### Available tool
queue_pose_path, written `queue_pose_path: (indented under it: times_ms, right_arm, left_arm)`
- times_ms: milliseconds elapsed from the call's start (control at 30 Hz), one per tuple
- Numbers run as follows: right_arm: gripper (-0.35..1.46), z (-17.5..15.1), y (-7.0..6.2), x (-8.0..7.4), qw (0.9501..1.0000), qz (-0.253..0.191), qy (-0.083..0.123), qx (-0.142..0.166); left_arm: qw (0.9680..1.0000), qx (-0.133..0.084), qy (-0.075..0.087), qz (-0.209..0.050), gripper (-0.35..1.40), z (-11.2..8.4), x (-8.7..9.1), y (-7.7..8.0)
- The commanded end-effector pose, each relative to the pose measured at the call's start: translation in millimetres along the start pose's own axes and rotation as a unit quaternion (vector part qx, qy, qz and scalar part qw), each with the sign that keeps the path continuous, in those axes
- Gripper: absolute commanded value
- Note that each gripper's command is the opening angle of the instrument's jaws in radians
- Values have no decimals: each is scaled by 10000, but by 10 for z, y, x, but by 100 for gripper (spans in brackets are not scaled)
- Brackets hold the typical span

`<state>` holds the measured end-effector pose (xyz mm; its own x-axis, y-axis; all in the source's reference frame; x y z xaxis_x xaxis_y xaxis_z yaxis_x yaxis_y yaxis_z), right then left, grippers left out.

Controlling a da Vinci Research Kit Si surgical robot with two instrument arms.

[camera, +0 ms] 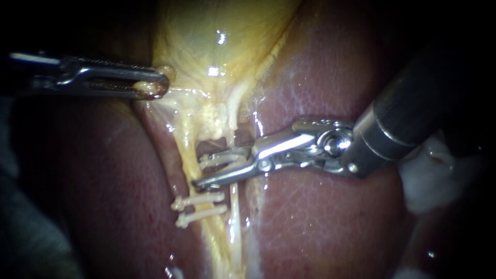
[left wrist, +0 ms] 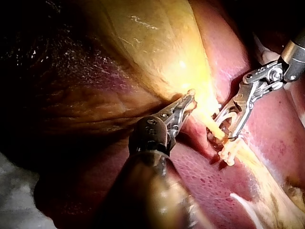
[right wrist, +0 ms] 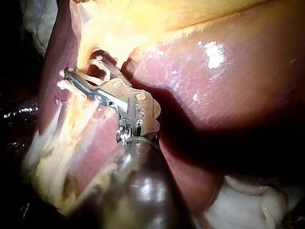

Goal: Clipping third clip left tube

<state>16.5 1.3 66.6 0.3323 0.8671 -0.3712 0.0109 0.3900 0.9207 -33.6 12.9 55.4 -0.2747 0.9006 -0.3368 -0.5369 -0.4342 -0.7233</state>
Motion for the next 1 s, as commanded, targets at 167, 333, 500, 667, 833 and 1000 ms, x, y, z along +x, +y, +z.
queue_pose_path:
  times_ms: [167,333,500,667,833,1000]
  right_arm:
    - [45,10,-2,3,9998,-25,137,143]
    - [45,20,-6,6,9993,-13,253,283]
    - [45,26,-13,7,9983,-21,391,424]
    - [44,28,-24,9,9966,40,569,594]
    - [42,28,-36,15,9957,59,636,676]
    - [38,24,-43,26,9953,95,660,703]
  left_arm:
    - [10000,3,2,0,-35,1,0,0]
    - [10000,5,4,-1,-35,1,0,0]
    - [10000,6,4,-1,-35,1,0,1]
    - [10000,6,4,-1,-35,1,0,1]
    - [10000,5,4,-1,-35,1,0,0]
    - [10000,4,3,0,-35,1,0,0]
